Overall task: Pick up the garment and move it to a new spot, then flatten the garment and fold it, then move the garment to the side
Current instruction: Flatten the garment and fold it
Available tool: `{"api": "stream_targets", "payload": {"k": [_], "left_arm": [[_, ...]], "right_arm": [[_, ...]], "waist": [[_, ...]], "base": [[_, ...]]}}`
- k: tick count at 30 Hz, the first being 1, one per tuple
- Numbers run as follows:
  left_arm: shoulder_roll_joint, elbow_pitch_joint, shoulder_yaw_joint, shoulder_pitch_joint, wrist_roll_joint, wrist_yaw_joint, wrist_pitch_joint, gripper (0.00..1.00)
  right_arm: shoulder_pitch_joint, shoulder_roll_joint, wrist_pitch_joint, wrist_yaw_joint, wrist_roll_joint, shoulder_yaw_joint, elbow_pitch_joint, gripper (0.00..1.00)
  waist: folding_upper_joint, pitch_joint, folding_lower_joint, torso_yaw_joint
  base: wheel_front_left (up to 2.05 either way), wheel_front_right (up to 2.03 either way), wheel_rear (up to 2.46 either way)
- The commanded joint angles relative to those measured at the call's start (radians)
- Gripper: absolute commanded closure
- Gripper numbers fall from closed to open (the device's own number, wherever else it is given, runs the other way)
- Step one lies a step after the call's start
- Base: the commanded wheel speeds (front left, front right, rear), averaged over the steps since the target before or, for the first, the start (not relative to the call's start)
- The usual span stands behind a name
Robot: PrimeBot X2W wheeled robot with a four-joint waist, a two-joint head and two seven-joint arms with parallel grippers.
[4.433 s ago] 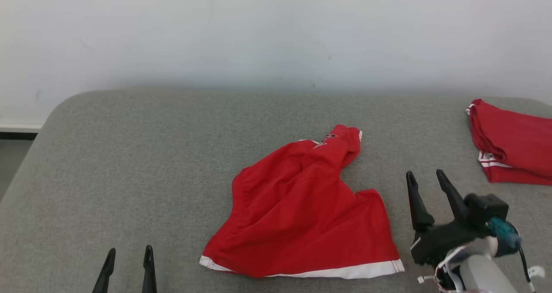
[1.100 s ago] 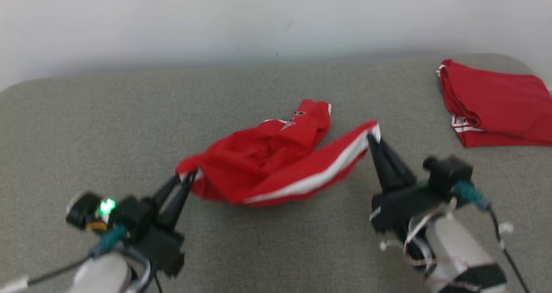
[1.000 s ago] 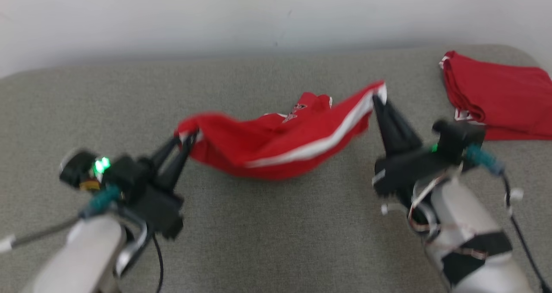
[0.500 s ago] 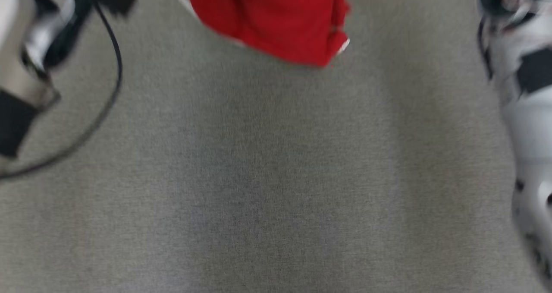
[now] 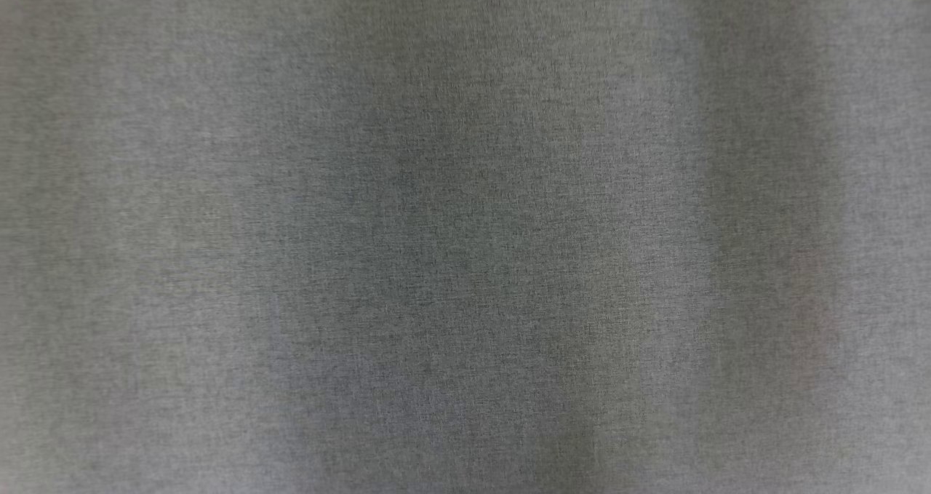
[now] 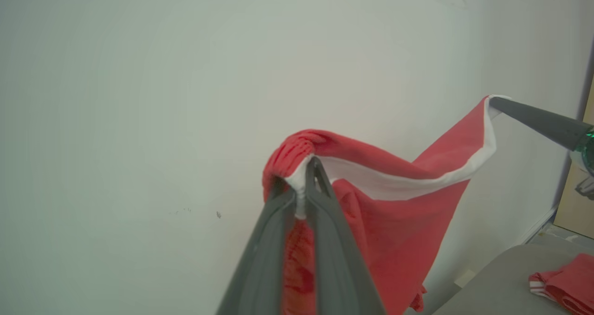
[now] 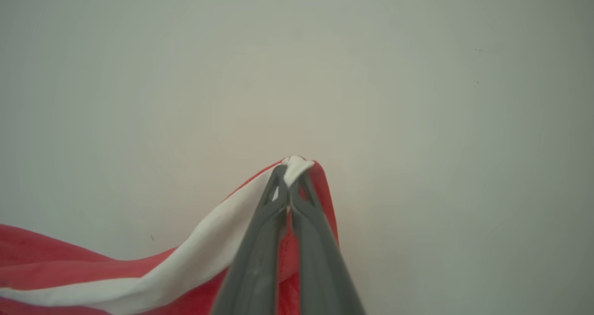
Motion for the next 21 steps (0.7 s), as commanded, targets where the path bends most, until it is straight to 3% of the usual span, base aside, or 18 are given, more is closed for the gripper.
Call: {"api": "stream_targets", "payload": {"k": [1, 9, 21], "left_arm": [[-0.007, 0.010, -0.016, -0.039, -0.010, 0.002, -0.008, 1.00], [-0.009, 0.056, -0.075, -0.105, -0.094, 0.002, -0.067, 1.00], [0.098, -0.076, -0.191, 0.083, -0.179, 0.002, -0.162, 1.00]], "right_arm": [[-0.037, 0.008, -0.009, -0.003, -0.011, 0.007, 0.021, 1.00], [-0.106, 0.014, -0.053, -0.003, -0.029, 0.037, 0.102, 1.00], [0.094, -0.022, -0.145, -0.003, 0.048, 0.139, 0.047, 1.00]], "waist": [[-0.0003, 0.028, -0.0003, -0.003], [-0.0003, 0.057, -0.0003, 0.000], [-0.0003, 0.017, -0.0003, -0.019]], "base": [[0.00, 0.00, 0.00], [0.00, 0.00, 0.00], [0.00, 0.00, 0.00]]}}
